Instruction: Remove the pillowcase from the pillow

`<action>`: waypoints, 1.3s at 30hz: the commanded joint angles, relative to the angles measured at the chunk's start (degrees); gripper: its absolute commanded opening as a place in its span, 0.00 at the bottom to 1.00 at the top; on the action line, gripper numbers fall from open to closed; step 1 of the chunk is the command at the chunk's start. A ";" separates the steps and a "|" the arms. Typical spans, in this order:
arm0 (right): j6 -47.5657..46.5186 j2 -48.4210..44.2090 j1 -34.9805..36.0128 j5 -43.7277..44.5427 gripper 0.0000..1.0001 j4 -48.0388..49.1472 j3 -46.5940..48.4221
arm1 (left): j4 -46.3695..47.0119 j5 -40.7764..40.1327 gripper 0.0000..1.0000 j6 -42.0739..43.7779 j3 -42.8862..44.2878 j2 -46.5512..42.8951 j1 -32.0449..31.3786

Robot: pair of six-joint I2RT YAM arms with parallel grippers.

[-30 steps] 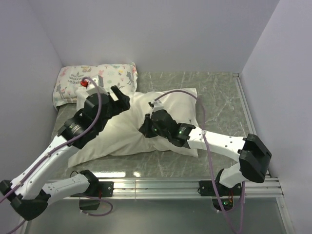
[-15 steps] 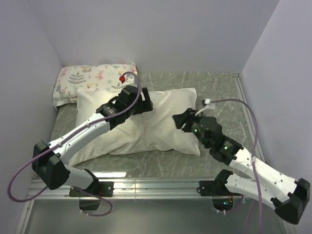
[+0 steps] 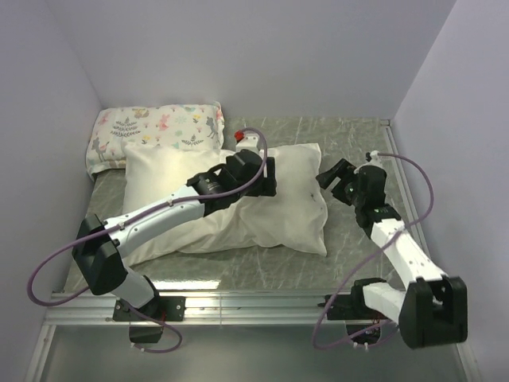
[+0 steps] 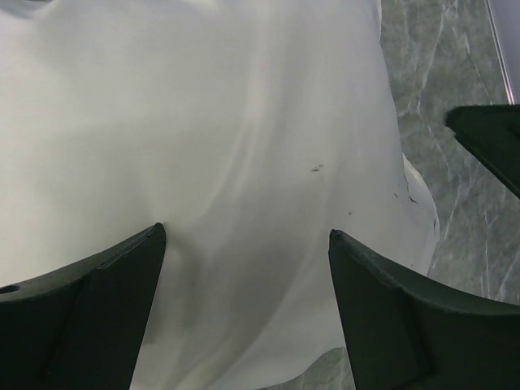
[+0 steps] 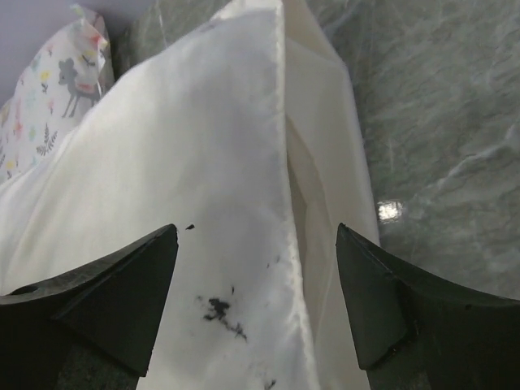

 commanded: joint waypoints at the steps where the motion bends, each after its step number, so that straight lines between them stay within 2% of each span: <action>1: 1.94 6.06 -0.88 -12.57 0.86 10.27 2.36 | 0.94 -0.69 0.86 1.11 1.71 0.71 -1.68; 7: 5.28 19.50 -2.19 -16.98 0.85 18.53 4.83 | 1.73 -0.42 0.85 0.76 -0.04 0.72 -3.27; 10: 7.83 20.67 -2.64 -19.79 0.76 23.38 3.52 | 1.91 -0.33 0.85 0.58 -0.92 0.54 -3.53; 12: 8.62 19.97 -2.64 -20.93 0.66 24.17 3.17 | 2.00 -0.42 0.84 0.58 -1.28 0.36 -3.53; 13: 8.89 19.44 -2.64 -21.20 0.54 24.35 2.73 | 2.17 -0.33 0.83 0.58 -1.71 0.36 -3.53; 15: 8.37 16.46 -2.64 -20.60 0.40 22.78 2.55 | 2.61 0.19 0.82 0.85 -2.07 -0.16 -3.62; 16: 8.10 15.06 -2.64 -20.24 0.29 20.86 1.94 | 2.87 0.54 0.82 1.02 -2.16 -0.25 -3.71; 21: 7.40 6.61 -2.20 -22.25 0.02 16.10 1.23 | 3.75 1.07 0.85 2.87 -0.93 -0.69 -5.63; 27: 6.34 0.90 2.36 -23.32 0.00 10.65 3.78 | 4.28 -1.56 0.88 5.24 3.46 1.33 -10.99; 32: 6.69 0.98 10.71 -20.94 0.00 8.53 7.12 | 12.44 -1.83 0.90 3.75 0.40 -0.69 -13.46; 36: 8.97 2.82 12.65 -22.43 0.00 9.93 8.61 | 12.64 -7.78 0.90 1.73 -0.31 0.27 -16.09; 37: 9.93 3.35 12.57 -22.87 0.00 10.63 9.22 | 12.89 -11.72 0.90 -0.19 -0.92 0.45 -16.45; 39: 10.73 3.70 13.00 -23.75 0.00 10.81 9.93 | 15.69 -14.82 0.90 -2.22 -3.11 -0.25 -17.06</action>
